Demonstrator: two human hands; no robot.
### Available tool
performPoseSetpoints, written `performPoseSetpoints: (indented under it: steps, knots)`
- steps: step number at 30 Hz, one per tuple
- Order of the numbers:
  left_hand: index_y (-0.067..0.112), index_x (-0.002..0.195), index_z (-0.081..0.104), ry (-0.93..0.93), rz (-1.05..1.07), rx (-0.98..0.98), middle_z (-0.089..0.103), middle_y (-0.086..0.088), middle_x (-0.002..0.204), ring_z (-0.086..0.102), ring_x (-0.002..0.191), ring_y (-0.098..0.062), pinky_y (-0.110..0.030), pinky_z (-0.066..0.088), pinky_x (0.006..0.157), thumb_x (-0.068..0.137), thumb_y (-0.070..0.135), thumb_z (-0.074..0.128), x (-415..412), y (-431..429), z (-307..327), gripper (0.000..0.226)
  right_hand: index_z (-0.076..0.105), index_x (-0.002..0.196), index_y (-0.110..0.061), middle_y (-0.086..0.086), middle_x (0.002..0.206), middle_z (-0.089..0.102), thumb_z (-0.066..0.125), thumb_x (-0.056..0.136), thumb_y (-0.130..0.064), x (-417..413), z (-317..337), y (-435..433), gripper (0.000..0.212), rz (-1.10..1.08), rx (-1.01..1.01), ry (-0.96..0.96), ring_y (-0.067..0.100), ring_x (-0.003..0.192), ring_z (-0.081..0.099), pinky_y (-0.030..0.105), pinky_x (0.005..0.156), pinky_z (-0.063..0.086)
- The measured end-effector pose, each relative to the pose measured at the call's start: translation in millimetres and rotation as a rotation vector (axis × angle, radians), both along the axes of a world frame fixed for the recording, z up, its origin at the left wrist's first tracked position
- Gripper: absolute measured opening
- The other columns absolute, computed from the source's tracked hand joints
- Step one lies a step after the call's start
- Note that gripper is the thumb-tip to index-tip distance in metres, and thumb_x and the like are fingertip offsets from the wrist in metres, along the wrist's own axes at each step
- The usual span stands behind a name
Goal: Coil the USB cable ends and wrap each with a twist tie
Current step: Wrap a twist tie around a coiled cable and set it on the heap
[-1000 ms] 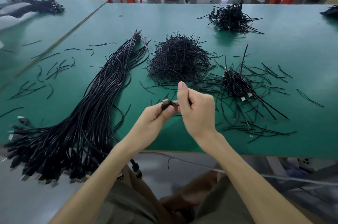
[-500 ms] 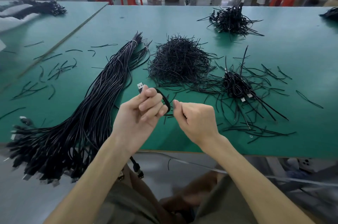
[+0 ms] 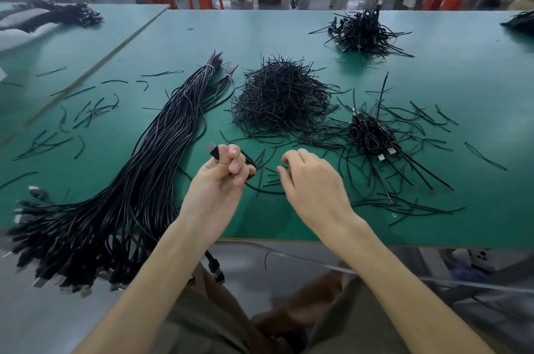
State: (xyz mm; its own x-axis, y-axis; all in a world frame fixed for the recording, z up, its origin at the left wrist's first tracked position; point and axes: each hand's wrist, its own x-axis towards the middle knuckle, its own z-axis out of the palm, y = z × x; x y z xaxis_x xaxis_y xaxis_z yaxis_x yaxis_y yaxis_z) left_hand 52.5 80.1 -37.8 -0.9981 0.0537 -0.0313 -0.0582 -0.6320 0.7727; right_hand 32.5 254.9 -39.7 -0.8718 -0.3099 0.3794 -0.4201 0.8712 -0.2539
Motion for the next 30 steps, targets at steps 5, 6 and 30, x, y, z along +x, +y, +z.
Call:
performPoseSetpoints:
  steps: [5, 6, 30]
  knots:
    - [0.017, 0.090, 0.052, -0.051, 0.062, 0.145, 0.051, 0.010, 0.068, 0.054, 0.061, -0.006, -0.022, 0.053, 0.081, 0.106, 0.031, 0.036, -5.4, 12.6, 0.6, 0.027, 0.038, 0.152, -0.017, -0.003, 0.145, 0.052, 0.060, 0.097, -0.043, 16.2, 11.1, -20.1, 0.065, 0.187, -0.384, -0.318, 0.014, 0.128, 0.052, 0.033, 0.105, 0.045]
    - [0.017, 0.092, 0.054, -0.057, 0.049, 0.201, 0.054, 0.009, 0.071, 0.058, 0.065, -0.007, -0.022, 0.056, 0.079, 0.102, 0.032, 0.041, -4.9, 16.0, 0.4, 0.022, 0.035, 0.154, -0.019, -0.005, 0.149, 0.048, 0.066, 0.093, -0.049, 15.9, 13.4, -23.9, 0.075, 0.221, -0.437, -0.399, 0.012, 0.133, 0.048, 0.033, 0.109, 0.042]
    - [0.014, 0.088, 0.080, -0.089, 0.108, -0.636, 0.070, -0.002, 0.075, 0.062, 0.064, -0.010, -0.022, 0.051, 0.054, 0.078, 0.027, 0.078, 8.9, -12.6, -5.7, 0.016, 0.071, 0.112, -0.017, -0.002, 0.087, 0.054, 0.076, 0.086, -0.019, -5.6, 8.0, -14.3, 0.026, 0.255, -0.378, -0.325, 0.017, 0.080, 0.052, 0.030, 0.074, 0.042]
